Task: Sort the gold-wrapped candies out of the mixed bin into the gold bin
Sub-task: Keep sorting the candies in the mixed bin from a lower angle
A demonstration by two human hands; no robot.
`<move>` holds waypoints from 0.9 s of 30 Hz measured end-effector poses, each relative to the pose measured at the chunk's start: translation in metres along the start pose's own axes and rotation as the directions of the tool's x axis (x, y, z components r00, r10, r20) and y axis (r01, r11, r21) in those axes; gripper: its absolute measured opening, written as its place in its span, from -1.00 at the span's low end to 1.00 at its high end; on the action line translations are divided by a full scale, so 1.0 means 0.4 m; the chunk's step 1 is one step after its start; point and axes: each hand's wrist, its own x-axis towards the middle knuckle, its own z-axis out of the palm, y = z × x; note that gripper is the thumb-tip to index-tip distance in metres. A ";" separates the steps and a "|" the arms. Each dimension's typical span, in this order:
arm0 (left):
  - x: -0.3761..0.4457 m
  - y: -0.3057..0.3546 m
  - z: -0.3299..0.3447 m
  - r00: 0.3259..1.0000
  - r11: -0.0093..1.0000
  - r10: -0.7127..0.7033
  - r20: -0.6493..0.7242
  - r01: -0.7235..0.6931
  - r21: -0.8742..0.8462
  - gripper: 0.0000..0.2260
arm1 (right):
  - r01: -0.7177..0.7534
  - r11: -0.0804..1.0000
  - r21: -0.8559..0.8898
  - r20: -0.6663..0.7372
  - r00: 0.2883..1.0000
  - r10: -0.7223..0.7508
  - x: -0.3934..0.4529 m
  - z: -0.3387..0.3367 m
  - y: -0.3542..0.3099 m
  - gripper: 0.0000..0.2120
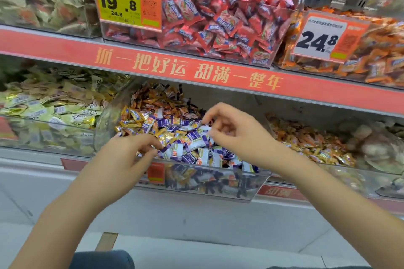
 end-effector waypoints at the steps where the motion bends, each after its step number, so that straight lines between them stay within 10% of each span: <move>1: -0.003 -0.009 -0.003 1.000 1.000 0.002 -0.006 -0.002 0.029 -0.85 | 0.017 0.998 -0.053 0.152 0.988 -0.009 0.032 0.022 -0.007 -0.83; 6: 0.012 -0.046 -0.018 0.996 0.997 -0.075 -0.047 0.076 0.026 -0.89 | 0.207 0.926 -0.316 0.632 0.774 0.043 0.141 0.094 0.030 -0.65; 14: 0.013 -0.092 -0.039 0.993 0.995 -0.104 0.055 0.103 0.009 -0.91 | 0.210 0.777 -0.593 0.461 0.880 0.114 0.230 0.051 0.126 -0.71; 18: 0.014 -0.099 -0.050 0.992 0.994 -0.108 0.061 0.108 0.013 -0.91 | 0.188 0.928 -0.322 0.447 0.894 -0.026 0.189 0.030 0.044 -0.70; 23: 0.026 -0.065 -0.035 0.993 0.997 -0.074 0.087 0.076 -0.026 -0.89 | 0.137 0.933 -0.332 0.660 0.741 0.126 0.158 0.069 0.056 -0.55; 27: 0.043 -0.036 -0.017 0.995 0.998 -0.043 0.093 0.047 -0.044 -0.89 | -0.039 0.972 -0.231 0.372 0.920 0.125 0.179 0.023 0.078 -0.71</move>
